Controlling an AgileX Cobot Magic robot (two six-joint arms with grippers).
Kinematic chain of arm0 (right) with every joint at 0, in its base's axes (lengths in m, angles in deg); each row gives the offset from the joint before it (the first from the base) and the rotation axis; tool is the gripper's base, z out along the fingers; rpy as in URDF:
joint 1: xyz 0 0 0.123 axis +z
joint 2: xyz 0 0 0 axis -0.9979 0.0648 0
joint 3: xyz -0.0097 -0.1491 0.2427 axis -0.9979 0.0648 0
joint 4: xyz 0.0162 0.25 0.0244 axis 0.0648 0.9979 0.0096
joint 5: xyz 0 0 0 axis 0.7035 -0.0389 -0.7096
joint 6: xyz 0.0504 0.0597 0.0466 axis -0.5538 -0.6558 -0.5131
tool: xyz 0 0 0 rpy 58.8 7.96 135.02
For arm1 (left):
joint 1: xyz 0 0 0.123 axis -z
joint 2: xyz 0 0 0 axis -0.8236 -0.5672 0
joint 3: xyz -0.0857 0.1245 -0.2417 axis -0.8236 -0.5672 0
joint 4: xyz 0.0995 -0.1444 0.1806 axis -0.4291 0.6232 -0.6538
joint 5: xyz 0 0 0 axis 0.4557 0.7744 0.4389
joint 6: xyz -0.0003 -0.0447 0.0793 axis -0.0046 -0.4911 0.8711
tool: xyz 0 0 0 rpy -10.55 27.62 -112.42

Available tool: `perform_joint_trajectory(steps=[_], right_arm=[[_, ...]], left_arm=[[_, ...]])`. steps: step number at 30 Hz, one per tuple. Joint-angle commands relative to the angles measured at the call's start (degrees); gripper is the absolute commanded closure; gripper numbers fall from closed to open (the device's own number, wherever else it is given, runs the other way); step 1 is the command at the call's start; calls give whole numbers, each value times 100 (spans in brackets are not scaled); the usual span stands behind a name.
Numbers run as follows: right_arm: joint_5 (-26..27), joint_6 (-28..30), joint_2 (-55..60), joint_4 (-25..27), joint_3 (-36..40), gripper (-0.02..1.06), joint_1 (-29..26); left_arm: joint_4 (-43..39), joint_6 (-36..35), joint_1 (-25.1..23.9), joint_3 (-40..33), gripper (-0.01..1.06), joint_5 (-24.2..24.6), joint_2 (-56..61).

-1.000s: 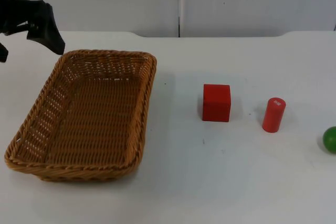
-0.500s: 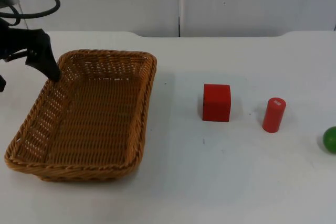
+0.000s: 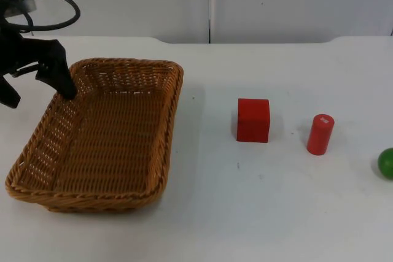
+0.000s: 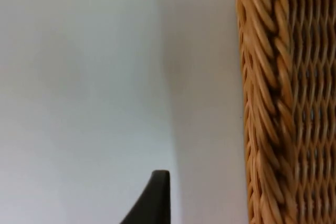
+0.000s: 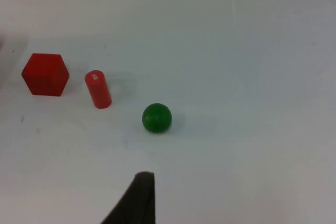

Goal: Pick up the basket with the left hand and place the object to the left of the red cylinder into the basket with the right hand.

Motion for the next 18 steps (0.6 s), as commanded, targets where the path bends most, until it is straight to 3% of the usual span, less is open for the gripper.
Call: perform_joint_trajectory(steps=[1,18], right_arm=[[24,42,0,0,-5,-1,-13],[24,42,0,0,-5,-1,-13]], left_arm=[[61,29,2,25,14,50,-43],[118,-11,122,25,14,194,-634]])
